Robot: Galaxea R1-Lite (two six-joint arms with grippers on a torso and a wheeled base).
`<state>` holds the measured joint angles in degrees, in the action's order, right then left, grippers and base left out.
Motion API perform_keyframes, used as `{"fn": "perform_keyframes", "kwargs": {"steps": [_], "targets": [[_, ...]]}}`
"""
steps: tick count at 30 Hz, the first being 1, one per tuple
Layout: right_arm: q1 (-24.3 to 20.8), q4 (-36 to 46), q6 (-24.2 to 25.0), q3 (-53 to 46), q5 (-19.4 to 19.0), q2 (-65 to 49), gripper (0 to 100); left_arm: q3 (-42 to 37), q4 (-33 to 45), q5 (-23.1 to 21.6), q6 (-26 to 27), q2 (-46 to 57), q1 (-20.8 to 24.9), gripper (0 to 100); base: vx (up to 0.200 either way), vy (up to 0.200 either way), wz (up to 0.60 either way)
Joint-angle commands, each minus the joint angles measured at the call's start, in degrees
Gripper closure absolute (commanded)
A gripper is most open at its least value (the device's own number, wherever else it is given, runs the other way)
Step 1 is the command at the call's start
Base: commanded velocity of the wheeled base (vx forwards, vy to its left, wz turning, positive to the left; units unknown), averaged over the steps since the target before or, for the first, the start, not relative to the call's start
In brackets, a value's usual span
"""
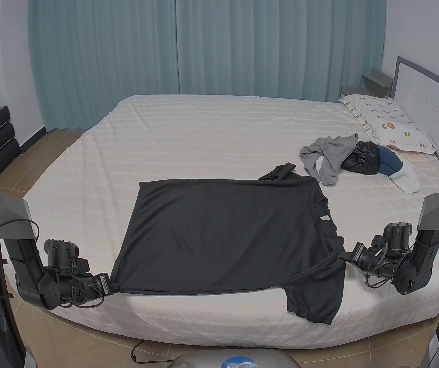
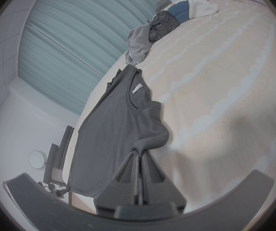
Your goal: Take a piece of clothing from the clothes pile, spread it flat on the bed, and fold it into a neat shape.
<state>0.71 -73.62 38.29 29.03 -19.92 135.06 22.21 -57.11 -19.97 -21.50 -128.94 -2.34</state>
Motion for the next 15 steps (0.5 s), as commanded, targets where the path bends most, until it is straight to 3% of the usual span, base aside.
{"fn": "perform_keyframes", "kwargs": {"steps": [1, 9, 11, 15], "targets": [[-0.27, -0.3, 0.03, -0.64, -0.03, 0.56, 0, 0.11, 0.07, 0.02, -0.03, -0.17, -0.03, 100, 0.0, 0.0, 0.0], [0.35, -4.16, 0.03, -2.83, -0.12, -0.24, 0, 0.29, 0.25, -0.07, -0.2, -0.08, -0.12, 100, 0.0, 0.0, 0.0], [-0.09, -8.73, -1.64, -9.6, -0.65, -2.43, 0, 0.38, 0.42, -0.07, -0.56, 0.0, -0.12, 100, 0.0, 0.0, 0.0], [-0.88, -10.4, -6.39, -14.96, -2.05, -2.87, 0, 0.38, 0.42, -0.07, -0.56, 0.0, -0.12, 100, 0.0, 0.0, 0.0]]}}
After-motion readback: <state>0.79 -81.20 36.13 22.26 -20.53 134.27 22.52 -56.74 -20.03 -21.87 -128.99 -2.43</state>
